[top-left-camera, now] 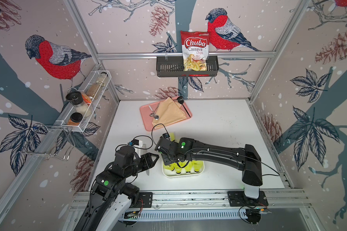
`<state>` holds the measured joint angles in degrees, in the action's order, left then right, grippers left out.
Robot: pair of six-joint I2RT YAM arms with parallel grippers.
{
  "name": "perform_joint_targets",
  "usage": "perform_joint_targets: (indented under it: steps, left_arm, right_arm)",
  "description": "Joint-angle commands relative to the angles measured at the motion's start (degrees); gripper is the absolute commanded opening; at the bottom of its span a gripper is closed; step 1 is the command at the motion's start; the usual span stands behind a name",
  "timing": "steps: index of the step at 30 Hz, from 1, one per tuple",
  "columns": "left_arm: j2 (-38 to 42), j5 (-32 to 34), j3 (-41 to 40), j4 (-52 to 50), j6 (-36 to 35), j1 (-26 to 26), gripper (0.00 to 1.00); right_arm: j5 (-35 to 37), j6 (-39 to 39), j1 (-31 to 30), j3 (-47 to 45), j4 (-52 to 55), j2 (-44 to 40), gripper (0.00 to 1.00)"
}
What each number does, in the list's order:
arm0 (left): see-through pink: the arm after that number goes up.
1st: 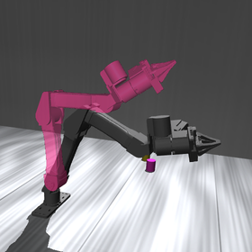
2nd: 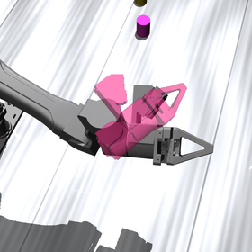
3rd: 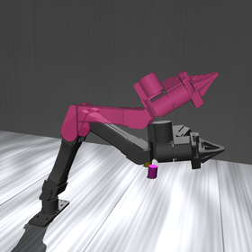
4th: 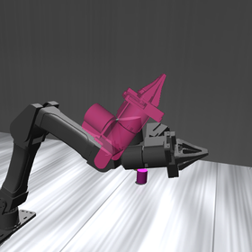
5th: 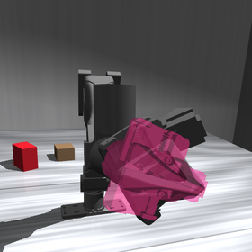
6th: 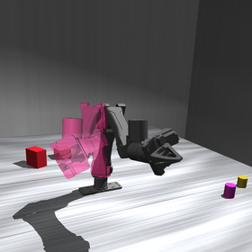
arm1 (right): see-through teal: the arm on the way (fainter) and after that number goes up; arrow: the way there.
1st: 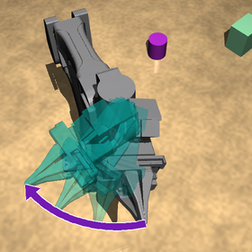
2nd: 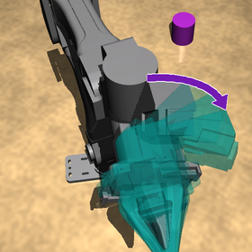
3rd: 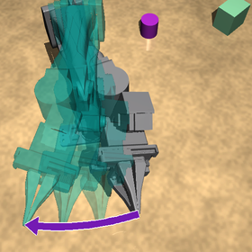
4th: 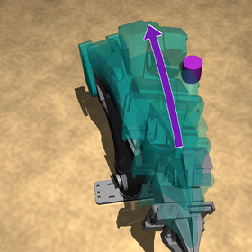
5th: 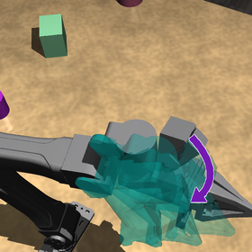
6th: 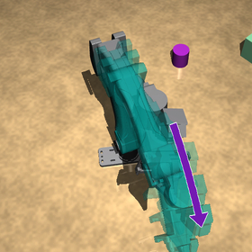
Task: Put the shuttlecocks into the storage box
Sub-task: Place the shuttlecock in the storage box.
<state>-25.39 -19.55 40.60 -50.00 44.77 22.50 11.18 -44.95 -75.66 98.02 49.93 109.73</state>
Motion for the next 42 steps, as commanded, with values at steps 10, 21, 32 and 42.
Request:
perform_joint_targets:
  steps: [10,21,32,42]
  left_arm:
    - [2.17,-0.74,-0.62,-4.55,1.11,-0.1,0.6]
    - [3.06,-0.42,-0.87,-6.33,1.5,-0.1,0.6]
    - [4.71,0.59,-2.02,-8.18,2.95,-0.17,0.6]
    - [4.75,-0.96,-3.05,-6.8,3.74,-0.16,0.6]
  right_arm:
    - [1.12,-0.97,-0.72,-0.08,0.45,0.53,0.26]
    - [0.87,-0.58,-1.11,-0.45,0.4,1.5,0.26]
    - [0.91,-0.01,-1.25,0.45,0.91,3.97,0.26]
    - [0.94,0.87,-1.4,2.51,1.18,6.87,0.26]
